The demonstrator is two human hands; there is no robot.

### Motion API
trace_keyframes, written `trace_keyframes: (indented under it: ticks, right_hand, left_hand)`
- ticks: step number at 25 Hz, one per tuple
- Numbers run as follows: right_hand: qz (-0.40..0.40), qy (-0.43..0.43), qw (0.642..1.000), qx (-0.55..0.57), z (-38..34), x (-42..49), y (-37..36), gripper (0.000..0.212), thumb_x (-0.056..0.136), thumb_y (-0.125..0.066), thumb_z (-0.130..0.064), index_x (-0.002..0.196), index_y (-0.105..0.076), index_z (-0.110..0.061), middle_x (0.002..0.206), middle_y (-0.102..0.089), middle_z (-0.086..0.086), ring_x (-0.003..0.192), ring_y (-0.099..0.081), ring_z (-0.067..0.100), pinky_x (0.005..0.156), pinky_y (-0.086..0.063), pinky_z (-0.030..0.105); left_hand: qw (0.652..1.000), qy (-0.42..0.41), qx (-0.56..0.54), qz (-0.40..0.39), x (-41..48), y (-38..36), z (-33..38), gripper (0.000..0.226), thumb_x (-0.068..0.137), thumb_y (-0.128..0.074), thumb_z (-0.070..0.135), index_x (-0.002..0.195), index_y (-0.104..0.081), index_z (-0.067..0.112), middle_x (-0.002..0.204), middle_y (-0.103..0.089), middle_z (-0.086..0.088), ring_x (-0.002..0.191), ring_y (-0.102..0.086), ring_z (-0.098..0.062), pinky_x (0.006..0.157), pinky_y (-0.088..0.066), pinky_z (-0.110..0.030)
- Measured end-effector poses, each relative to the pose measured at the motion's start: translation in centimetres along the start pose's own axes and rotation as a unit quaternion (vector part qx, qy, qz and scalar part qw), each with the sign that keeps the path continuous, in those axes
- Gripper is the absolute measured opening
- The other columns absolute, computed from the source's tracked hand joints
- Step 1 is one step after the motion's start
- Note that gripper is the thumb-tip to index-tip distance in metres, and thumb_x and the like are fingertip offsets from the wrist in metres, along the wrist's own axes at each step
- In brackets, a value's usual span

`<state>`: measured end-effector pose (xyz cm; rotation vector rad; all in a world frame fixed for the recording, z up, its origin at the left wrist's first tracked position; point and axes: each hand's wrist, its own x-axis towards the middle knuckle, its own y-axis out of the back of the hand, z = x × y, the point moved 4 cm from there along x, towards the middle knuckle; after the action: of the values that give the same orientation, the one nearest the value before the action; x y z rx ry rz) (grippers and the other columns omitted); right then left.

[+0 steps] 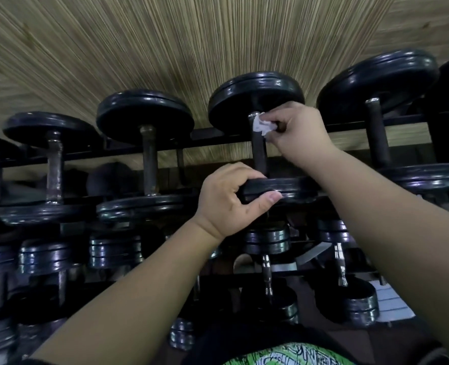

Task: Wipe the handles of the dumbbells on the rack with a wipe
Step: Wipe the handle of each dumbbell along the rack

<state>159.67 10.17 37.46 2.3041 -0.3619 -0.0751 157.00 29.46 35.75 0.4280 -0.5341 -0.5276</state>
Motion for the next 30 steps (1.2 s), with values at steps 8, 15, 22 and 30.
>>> trace_keyframes:
  ticks: [8,15,22,30]
  right_hand:
    - [-0.054,-0.054,0.997,0.025,-0.1,-0.4,0.5,0.011,0.086,-0.080,-0.017,0.088,-0.078,-0.028,0.089,-0.077,-0.003,0.078,-0.069,0.005,0.074,-0.048,0.008]
    - [-0.071,-0.094,0.990,0.080,0.1,-1.0,0.5,0.018,0.083,-0.081,-0.013,0.082,-0.075,-0.030,0.087,-0.075,-0.004,0.081,-0.070,0.010,0.077,-0.057,0.020]
    - [-0.113,-0.121,0.974,0.154,1.2,-1.8,0.0,0.008,0.083,-0.083,-0.010,0.086,-0.080,-0.016,0.076,-0.077,0.000,0.071,-0.072,0.007,0.076,-0.061,0.029]
    - [-0.036,-0.134,0.963,0.233,0.8,0.4,0.0,0.011,0.083,-0.083,-0.005,0.088,-0.079,-0.014,0.074,-0.076,0.003,0.063,-0.073,0.010,0.066,-0.060,0.024]
  left_hand:
    - [1.000,0.015,0.019,0.009,-0.2,-0.1,-0.2,0.038,0.085,-0.074,0.052,0.088,-0.077,0.014,0.084,-0.073,0.005,0.078,-0.067,-0.014,0.070,-0.055,-0.038]
    - [0.999,0.006,0.031,0.025,-0.3,-0.2,-0.4,0.045,0.085,-0.072,0.057,0.089,-0.078,0.013,0.086,-0.074,0.003,0.077,-0.069,-0.015,0.070,-0.055,-0.037]
    - [0.999,-0.008,0.013,0.048,-0.4,-0.3,-0.4,0.054,0.090,-0.067,0.061,0.086,-0.078,0.008,0.084,-0.074,0.001,0.075,-0.069,-0.015,0.067,-0.055,-0.038]
    - [0.998,-0.002,0.018,0.063,-0.5,-0.5,-0.6,0.057,0.088,-0.069,0.062,0.084,-0.077,0.005,0.081,-0.074,-0.002,0.073,-0.070,-0.018,0.064,-0.055,-0.039]
